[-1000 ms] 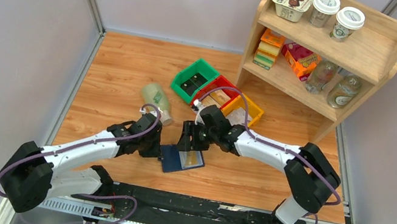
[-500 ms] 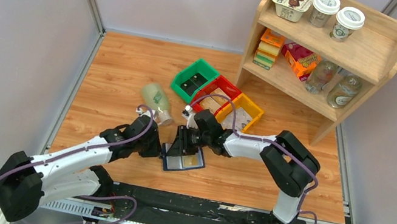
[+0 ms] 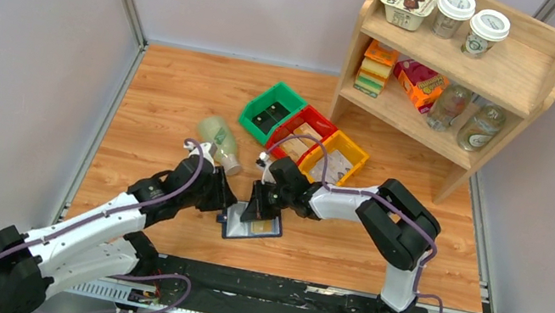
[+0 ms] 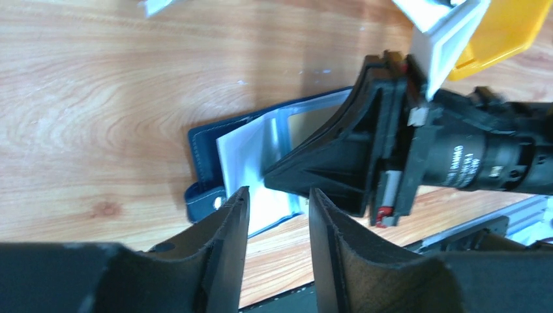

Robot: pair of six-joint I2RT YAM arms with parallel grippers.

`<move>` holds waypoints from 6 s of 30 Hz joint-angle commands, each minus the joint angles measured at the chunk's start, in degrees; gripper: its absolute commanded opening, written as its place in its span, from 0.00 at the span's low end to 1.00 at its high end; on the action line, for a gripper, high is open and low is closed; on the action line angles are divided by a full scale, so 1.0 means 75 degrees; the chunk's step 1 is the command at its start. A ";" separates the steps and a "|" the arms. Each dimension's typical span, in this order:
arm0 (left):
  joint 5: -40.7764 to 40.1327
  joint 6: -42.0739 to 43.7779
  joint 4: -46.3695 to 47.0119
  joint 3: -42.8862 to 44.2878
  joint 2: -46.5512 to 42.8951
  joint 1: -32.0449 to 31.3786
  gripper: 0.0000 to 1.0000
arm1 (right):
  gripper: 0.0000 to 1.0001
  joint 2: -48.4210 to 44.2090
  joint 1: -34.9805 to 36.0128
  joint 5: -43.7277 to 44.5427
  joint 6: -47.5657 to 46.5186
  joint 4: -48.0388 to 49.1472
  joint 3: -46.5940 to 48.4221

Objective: Take the credit cards out of the card holder
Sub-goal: Open the card holder at the center of the board, then remove the credit card from the card holder.

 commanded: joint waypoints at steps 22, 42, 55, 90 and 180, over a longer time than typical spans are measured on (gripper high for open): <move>0.0283 -0.0194 0.1505 -0.0274 0.2552 0.0012 0.16 | 0.20 -0.1763 0.0035 0.1679 -0.0471 -0.1316 -0.0385; 0.1254 -0.0533 0.3520 -0.0824 0.2411 0.0012 0.33 | 0.20 -0.1812 0.0012 0.2513 -0.0729 -0.1588 -0.1322; 0.1899 -0.0826 0.4844 -0.1025 0.3395 0.0012 0.43 | 0.20 -0.1718 0.0000 0.2408 -0.0659 -0.1483 -0.1287; 0.2111 -0.0909 0.5467 -0.1130 0.3349 0.0012 0.00 | 0.23 -0.2338 -0.0328 0.2359 -0.0155 -0.1282 -0.1581; 0.1454 -0.1670 0.5325 -0.2220 0.2598 0.0035 0.00 | 0.19 -0.1109 -0.0234 0.1190 0.0477 -0.0546 -0.0631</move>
